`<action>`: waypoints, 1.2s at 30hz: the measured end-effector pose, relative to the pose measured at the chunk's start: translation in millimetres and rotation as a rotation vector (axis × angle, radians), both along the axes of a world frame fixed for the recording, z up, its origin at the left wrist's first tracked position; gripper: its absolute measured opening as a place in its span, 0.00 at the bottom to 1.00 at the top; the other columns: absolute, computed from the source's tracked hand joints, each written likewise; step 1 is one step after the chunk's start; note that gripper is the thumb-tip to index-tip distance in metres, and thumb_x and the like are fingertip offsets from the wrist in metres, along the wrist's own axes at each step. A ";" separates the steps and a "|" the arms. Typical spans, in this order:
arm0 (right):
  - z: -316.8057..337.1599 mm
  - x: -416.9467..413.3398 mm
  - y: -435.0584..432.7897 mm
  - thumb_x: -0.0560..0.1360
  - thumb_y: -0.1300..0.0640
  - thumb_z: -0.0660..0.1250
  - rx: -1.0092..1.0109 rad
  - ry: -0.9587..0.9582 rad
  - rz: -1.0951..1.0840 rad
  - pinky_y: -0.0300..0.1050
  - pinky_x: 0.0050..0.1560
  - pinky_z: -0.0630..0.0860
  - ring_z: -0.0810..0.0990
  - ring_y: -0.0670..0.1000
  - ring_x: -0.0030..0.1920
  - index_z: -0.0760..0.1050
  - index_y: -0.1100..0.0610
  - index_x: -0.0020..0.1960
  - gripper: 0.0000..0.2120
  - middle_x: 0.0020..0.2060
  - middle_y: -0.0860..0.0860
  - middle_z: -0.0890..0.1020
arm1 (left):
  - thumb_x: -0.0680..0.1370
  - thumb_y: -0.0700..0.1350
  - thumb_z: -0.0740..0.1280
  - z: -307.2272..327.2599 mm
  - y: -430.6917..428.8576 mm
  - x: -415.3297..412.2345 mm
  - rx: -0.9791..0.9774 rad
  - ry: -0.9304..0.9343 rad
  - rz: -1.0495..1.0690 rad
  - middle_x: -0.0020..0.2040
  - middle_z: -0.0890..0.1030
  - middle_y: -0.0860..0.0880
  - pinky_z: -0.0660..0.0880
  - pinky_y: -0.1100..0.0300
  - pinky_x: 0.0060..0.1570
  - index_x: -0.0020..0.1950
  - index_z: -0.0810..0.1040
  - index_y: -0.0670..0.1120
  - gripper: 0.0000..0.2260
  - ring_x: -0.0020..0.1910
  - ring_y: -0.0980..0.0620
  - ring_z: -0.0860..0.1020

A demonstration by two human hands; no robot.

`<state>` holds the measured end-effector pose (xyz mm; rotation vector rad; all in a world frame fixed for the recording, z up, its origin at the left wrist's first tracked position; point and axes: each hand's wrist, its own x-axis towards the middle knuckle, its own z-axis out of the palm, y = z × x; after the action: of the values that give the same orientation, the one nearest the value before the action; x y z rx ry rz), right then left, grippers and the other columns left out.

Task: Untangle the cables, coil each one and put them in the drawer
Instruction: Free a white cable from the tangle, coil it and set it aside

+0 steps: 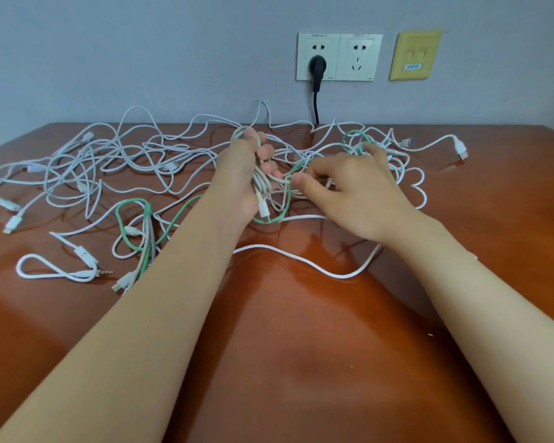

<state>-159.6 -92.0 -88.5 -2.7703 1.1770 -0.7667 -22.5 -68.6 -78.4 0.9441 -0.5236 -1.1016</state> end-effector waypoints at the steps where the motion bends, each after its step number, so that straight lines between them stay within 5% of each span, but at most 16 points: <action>1: 1.5 -1.2 -0.4 0.78 0.44 0.56 0.003 -0.003 0.019 0.54 0.71 0.49 0.70 0.47 0.43 0.71 0.50 0.39 0.14 0.31 0.43 0.73 | 0.84 0.46 0.49 0.8 0.2 2.8 0.004 -0.009 0.001 0.18 0.63 0.54 0.61 0.73 0.19 0.38 0.64 0.46 0.16 0.15 0.58 0.59; 7: 1.6 -2.3 -3.2 0.72 0.49 0.56 0.057 -0.180 0.190 0.56 0.61 0.65 0.74 0.50 0.45 0.70 0.47 0.38 0.07 0.35 0.44 0.74 | 0.83 0.45 0.51 3.7 0.2 13.3 0.079 -0.072 0.029 0.17 0.62 0.55 0.54 0.71 0.18 0.36 0.65 0.48 0.15 0.15 0.58 0.56; 11: -5.4 0.2 -6.4 0.72 0.52 0.58 -0.087 -0.182 0.249 0.53 0.50 0.68 0.69 0.48 0.40 0.77 0.53 0.39 0.10 0.31 0.39 0.68 | 0.82 0.45 0.55 -1.3 -1.3 2.6 0.137 -0.608 0.156 0.19 0.72 0.55 0.60 0.65 0.21 0.42 0.74 0.44 0.13 0.16 0.57 0.67; 13: -7.9 2.1 -5.7 0.71 0.52 0.57 -0.196 -0.151 0.286 0.49 0.46 0.65 0.70 0.50 0.38 0.77 0.55 0.38 0.12 0.29 0.39 0.64 | 0.81 0.45 0.58 -7.3 -3.4 -4.5 0.178 -0.933 0.168 0.38 0.83 0.44 0.68 0.58 0.32 0.51 0.78 0.39 0.13 0.38 0.47 0.81; 15: -10.2 3.3 -6.8 0.71 0.53 0.57 -0.235 -0.140 0.317 0.46 0.44 0.65 0.74 0.54 0.38 0.77 0.57 0.38 0.12 0.33 0.41 0.66 | 0.81 0.47 0.59 -13.3 -4.6 -9.0 0.239 -1.104 0.125 0.52 0.80 0.36 0.71 0.53 0.47 0.56 0.77 0.36 0.16 0.54 0.38 0.77; 18: -11.9 4.3 -6.9 0.72 0.55 0.61 -0.107 -0.221 0.326 0.42 0.43 0.64 0.74 0.53 0.41 0.78 0.60 0.42 0.10 0.36 0.48 0.74 | 0.80 0.55 0.57 -12.7 -3.6 -10.7 0.281 -1.109 0.039 0.47 0.79 0.38 0.67 0.57 0.44 0.56 0.77 0.35 0.24 0.52 0.36 0.76; 21: -12.7 2.3 -5.3 0.72 0.57 0.65 0.105 -0.376 0.300 0.38 0.42 0.68 0.75 0.45 0.39 0.72 0.55 0.44 0.03 0.36 0.46 0.78 | 0.80 0.61 0.47 -8.9 1.3 -15.3 0.291 -1.077 -0.060 0.43 0.79 0.43 0.66 0.60 0.43 0.52 0.79 0.41 0.30 0.44 0.46 0.77; 23: -12.5 1.3 -3.8 0.73 0.58 0.68 0.199 -0.460 0.279 0.44 0.45 0.73 0.81 0.44 0.38 0.64 0.50 0.41 0.12 0.34 0.47 0.80 | 0.79 0.64 0.42 -9.3 3.7 -18.6 0.254 -0.920 -0.150 0.29 0.74 0.47 0.64 0.61 0.31 0.41 0.76 0.44 0.32 0.29 0.50 0.71; 25: -12.4 -1.1 -3.2 0.73 0.56 0.69 0.264 -0.520 0.272 0.46 0.45 0.74 0.83 0.45 0.37 0.62 0.49 0.40 0.15 0.33 0.51 0.82 | 0.77 0.67 0.41 -10.8 4.6 -21.8 0.208 -0.734 -0.244 0.25 0.65 0.48 0.56 0.64 0.25 0.37 0.69 0.46 0.30 0.24 0.54 0.62; 30: -9.2 -1.9 -1.9 0.73 0.60 0.69 0.304 -0.534 0.242 0.26 0.34 0.66 0.74 0.31 0.28 0.70 0.56 0.48 0.09 0.28 0.49 0.73 | 0.77 0.66 0.43 -14.5 2.7 -21.7 0.158 -0.693 -0.265 0.27 0.63 0.49 0.56 0.66 0.24 0.39 0.71 0.48 0.27 0.23 0.55 0.61; 33: -8.8 0.3 -4.6 0.77 0.60 0.64 0.346 -0.544 0.224 0.33 0.39 0.67 0.74 0.37 0.31 0.71 0.54 0.51 0.04 0.31 0.51 0.77 | 0.78 0.65 0.47 -17.8 -0.1 -16.5 0.153 -0.776 -0.231 0.25 0.70 0.52 0.63 0.63 0.29 0.39 0.75 0.54 0.23 0.24 0.54 0.68; 36: -8.8 0.3 -10.3 0.77 0.61 0.60 0.334 -0.586 0.124 0.42 0.35 0.65 0.68 0.45 0.29 0.69 0.50 0.48 0.06 0.29 0.52 0.73 | 0.79 0.63 0.47 -19.6 -0.9 -19.2 0.118 -0.755 -0.283 0.21 0.64 0.54 0.57 0.62 0.27 0.30 0.75 0.53 0.27 0.23 0.55 0.61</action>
<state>-159.3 -102.3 -97.3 -2.1089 0.9032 -1.1368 -41.7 -69.5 -98.0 1.4238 -1.2467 -1.0079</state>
